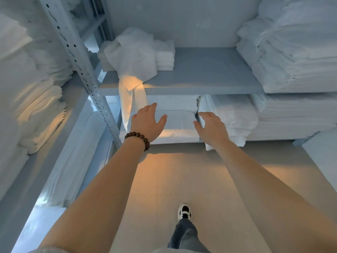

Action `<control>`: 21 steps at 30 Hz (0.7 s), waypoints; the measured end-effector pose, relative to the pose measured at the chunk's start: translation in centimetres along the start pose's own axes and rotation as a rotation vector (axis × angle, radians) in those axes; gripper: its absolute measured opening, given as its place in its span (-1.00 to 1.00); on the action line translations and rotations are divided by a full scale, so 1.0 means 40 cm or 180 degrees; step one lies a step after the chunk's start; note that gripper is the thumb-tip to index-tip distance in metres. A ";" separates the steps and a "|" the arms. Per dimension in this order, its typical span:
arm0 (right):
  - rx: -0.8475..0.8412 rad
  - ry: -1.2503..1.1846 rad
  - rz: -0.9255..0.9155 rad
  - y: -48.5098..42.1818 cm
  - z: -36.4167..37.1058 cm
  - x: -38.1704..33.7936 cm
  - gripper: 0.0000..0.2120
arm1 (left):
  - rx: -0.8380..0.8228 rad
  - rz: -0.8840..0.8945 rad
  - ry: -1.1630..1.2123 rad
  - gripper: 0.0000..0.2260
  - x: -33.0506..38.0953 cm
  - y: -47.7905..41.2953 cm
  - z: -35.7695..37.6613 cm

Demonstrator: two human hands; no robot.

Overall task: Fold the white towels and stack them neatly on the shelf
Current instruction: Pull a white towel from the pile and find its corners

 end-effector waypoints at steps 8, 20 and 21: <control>-0.0025 -0.0122 0.0009 -0.330 -0.014 0.117 -0.55 | -0.0065 -0.0128 -0.0064 -0.46 0.092 -0.326 0.076; -0.0058 -0.0339 -0.0133 -0.658 0.025 0.144 -0.56 | 0.0062 -0.0326 0.0001 -0.46 0.119 -0.620 0.116; -0.0061 -0.0348 -0.0158 -0.681 0.032 0.140 -0.57 | 0.0081 -0.0333 -0.0024 -0.46 0.114 -0.642 0.118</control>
Point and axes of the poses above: each hand's wrist, its own y-axis away from the middle knuckle, its own z-axis out of the palm, x = y × z, the point moved 3 cm from there along -y, towards the middle knuckle, and after that the axes turned 5 degrees about -z, right-handed, at the moved point
